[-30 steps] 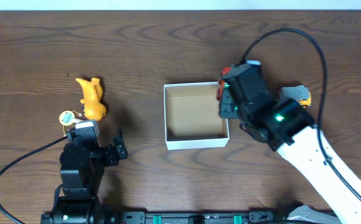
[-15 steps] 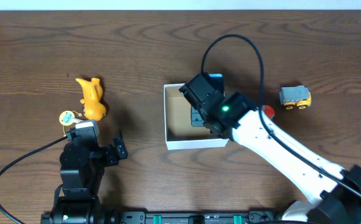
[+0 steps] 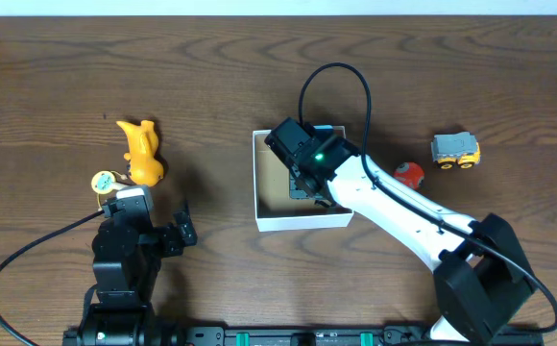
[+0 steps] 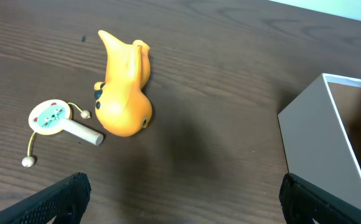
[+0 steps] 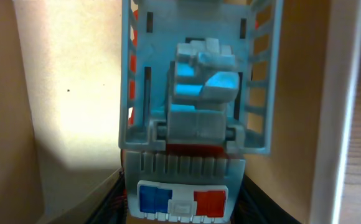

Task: Pack container
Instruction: 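Lift the fire truck and carry it left over the box, then lower the fire truck into the box and open the right gripper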

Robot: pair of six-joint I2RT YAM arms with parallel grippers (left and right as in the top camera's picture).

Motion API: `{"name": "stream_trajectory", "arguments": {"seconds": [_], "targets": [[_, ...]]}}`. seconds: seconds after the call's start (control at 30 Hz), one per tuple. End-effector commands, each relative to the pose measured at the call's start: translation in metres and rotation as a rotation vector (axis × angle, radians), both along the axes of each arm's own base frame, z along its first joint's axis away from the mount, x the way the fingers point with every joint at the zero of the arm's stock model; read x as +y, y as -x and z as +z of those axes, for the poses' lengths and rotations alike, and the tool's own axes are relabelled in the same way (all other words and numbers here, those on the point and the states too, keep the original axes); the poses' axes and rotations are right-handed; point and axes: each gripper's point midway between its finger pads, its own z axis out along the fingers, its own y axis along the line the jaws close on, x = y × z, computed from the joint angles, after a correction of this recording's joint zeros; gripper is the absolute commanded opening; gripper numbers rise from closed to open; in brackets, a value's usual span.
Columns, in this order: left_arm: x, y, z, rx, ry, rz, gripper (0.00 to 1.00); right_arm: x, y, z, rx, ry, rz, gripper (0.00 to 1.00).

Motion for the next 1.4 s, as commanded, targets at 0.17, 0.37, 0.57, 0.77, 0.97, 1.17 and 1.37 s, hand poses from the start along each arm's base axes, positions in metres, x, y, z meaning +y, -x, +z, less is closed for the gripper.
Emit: {"name": "stream_trajectory", "arguments": {"seconds": [0.17, 0.37, 0.57, 0.77, 0.97, 1.17, 1.37], "targets": [[0.001, 0.001, 0.006, 0.001, 0.007, 0.010, 0.98, -0.023, -0.026, 0.003, -0.018, -0.008, -0.086, 0.01], [0.001, 0.002, 0.006, 0.002, 0.007, 0.010, 0.98, -0.031, -0.031, 0.003, -0.008, 0.011, -0.027, 0.02], [0.001, 0.001, 0.006, 0.001, 0.007, 0.010, 0.98, -0.027, -0.029, 0.002, 0.001, -0.001, -0.018, 0.03], [0.001, 0.001, 0.006, 0.001, 0.007, 0.011, 0.98, -0.027, -0.028, 0.002, 0.004, -0.003, -0.018, 0.23], [0.001, 0.001, 0.006, 0.001, 0.007, 0.010, 0.98, -0.028, -0.027, 0.002, 0.007, -0.001, -0.018, 0.43], [0.001, 0.001, 0.006, 0.001, 0.007, 0.010, 0.98, -0.028, -0.027, 0.002, 0.008, -0.001, -0.018, 0.58], [0.001, 0.001, 0.006, 0.001, 0.007, 0.010, 0.98, -0.028, -0.027, 0.002, 0.008, -0.001, -0.018, 0.67]]}}
